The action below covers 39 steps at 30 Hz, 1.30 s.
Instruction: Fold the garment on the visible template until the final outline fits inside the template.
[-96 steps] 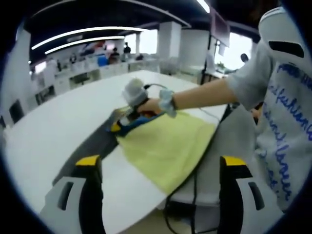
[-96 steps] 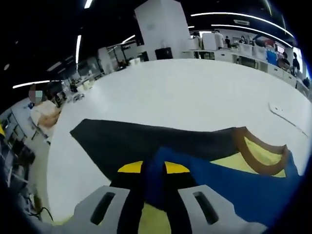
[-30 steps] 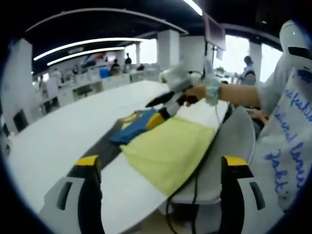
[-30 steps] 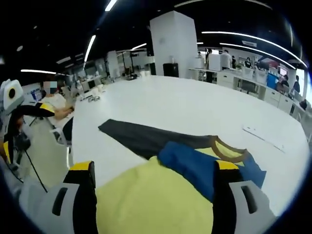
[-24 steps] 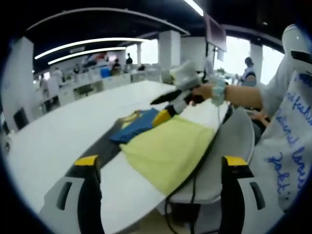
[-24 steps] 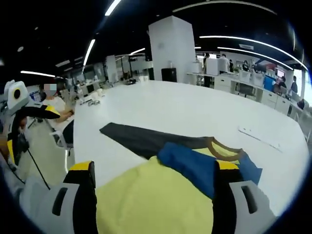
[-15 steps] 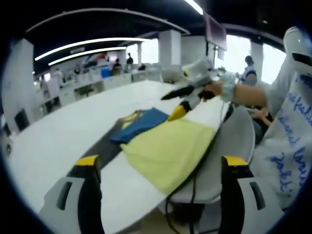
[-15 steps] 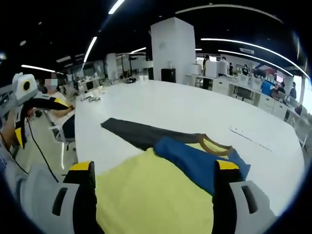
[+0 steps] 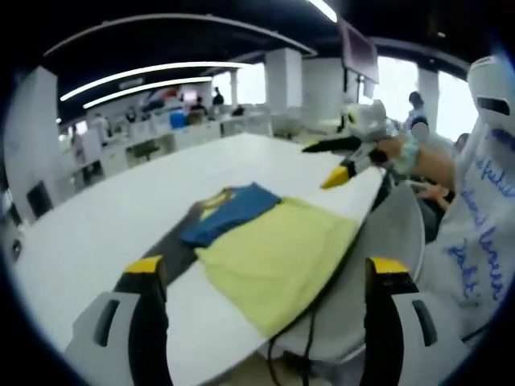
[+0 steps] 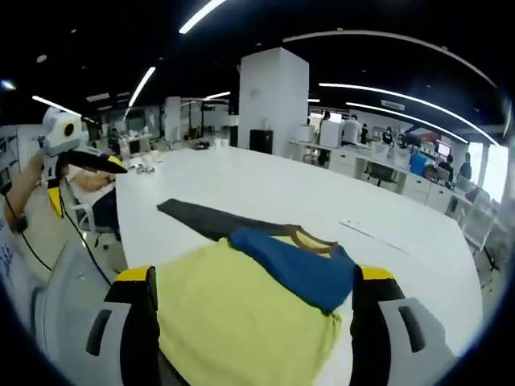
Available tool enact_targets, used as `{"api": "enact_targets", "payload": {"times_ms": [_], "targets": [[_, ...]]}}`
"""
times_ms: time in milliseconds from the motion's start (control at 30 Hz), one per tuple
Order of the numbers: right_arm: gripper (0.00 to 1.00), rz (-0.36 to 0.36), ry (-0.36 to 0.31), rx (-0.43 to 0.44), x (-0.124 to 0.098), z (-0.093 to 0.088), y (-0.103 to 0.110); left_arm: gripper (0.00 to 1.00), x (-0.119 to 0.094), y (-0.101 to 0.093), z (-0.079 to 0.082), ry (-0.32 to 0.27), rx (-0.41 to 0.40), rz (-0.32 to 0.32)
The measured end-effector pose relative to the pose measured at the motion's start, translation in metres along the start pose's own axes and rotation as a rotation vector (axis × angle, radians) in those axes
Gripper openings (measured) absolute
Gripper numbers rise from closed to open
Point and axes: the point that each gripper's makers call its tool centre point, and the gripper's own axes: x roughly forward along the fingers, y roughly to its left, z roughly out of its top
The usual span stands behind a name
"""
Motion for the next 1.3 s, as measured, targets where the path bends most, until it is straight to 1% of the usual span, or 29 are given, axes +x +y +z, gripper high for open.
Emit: {"api": "enact_targets", "payload": {"times_ms": [67, 100, 167, 200, 267, 367, 433, 600, 667, 800, 900, 933, 1000, 1067, 1100, 1133, 1200, 1300], "targets": [[1.00, -0.001, 0.002, -0.001, -0.006, -0.003, -0.004, 0.98, 0.005, -0.002, 0.000, 0.012, 0.001, 0.012], [1.00, 0.004, 0.005, 0.007, -0.014, -0.008, -0.008, 0.98, 0.008, -0.004, 0.000, 0.014, -0.006, 0.017], [1.00, 0.014, -0.004, 0.023, -0.021, -0.011, -0.010, 0.97, 0.013, -0.005, 0.002, -0.002, -0.031, 0.050], [1.00, 0.020, -0.011, 0.032, -0.025, -0.013, -0.011, 0.97, 0.015, -0.005, 0.002, 0.003, -0.035, 0.062], [1.00, 0.028, -0.004, 0.040, -0.031, -0.018, -0.013, 0.99, 0.018, -0.008, 0.001, 0.009, -0.039, 0.073], [1.00, 0.031, 0.000, 0.030, -0.041, -0.025, -0.015, 0.99, 0.022, -0.009, 0.001, 0.022, -0.055, 0.105], [1.00, 0.040, 0.002, 0.027, -0.048, -0.028, -0.016, 0.99, 0.025, -0.010, 0.003, 0.021, -0.062, 0.125], [1.00, 0.065, -0.005, 0.036, -0.061, -0.033, -0.015, 0.99, 0.034, -0.017, 0.009, 0.018, -0.088, 0.150], [1.00, 0.076, -0.001, 0.029, -0.066, -0.036, -0.014, 0.99, 0.038, -0.022, 0.011, 0.022, -0.091, 0.153], [1.00, 0.095, -0.008, 0.040, -0.075, -0.037, -0.011, 0.99, 0.042, -0.030, 0.010, 0.029, -0.098, 0.147], [1.00, 0.096, -0.022, 0.052, -0.084, -0.038, -0.009, 0.99, 0.042, -0.031, 0.005, 0.045, -0.119, 0.136], [1.00, 0.107, -0.038, 0.061, -0.087, -0.036, -0.006, 0.99, 0.041, -0.029, 0.004, 0.045, -0.120, 0.141], [1.00, 0.115, -0.041, 0.072, -0.090, -0.036, -0.001, 0.99, 0.039, -0.027, 0.001, 0.045, -0.114, 0.142], [1.00, 0.107, -0.037, 0.065, -0.092, -0.037, 0.004, 0.99, 0.037, -0.026, 0.000, 0.042, -0.112, 0.141], [1.00, 0.087, -0.014, 0.061, -0.093, -0.041, 0.003, 0.99, 0.035, -0.024, -0.002, 0.043, -0.109, 0.138], [1.00, 0.077, -0.006, 0.061, -0.094, -0.042, 0.004, 0.99, 0.034, -0.023, -0.003, 0.047, -0.114, 0.135], [1.00, 0.067, -0.004, 0.070, -0.095, -0.043, 0.005, 0.99, 0.032, -0.022, -0.005, 0.050, -0.125, 0.128], [1.00, 0.053, 0.011, 0.084, -0.094, -0.047, 0.007, 0.99, 0.029, -0.018, -0.005, 0.044, -0.106, 0.120]]}}
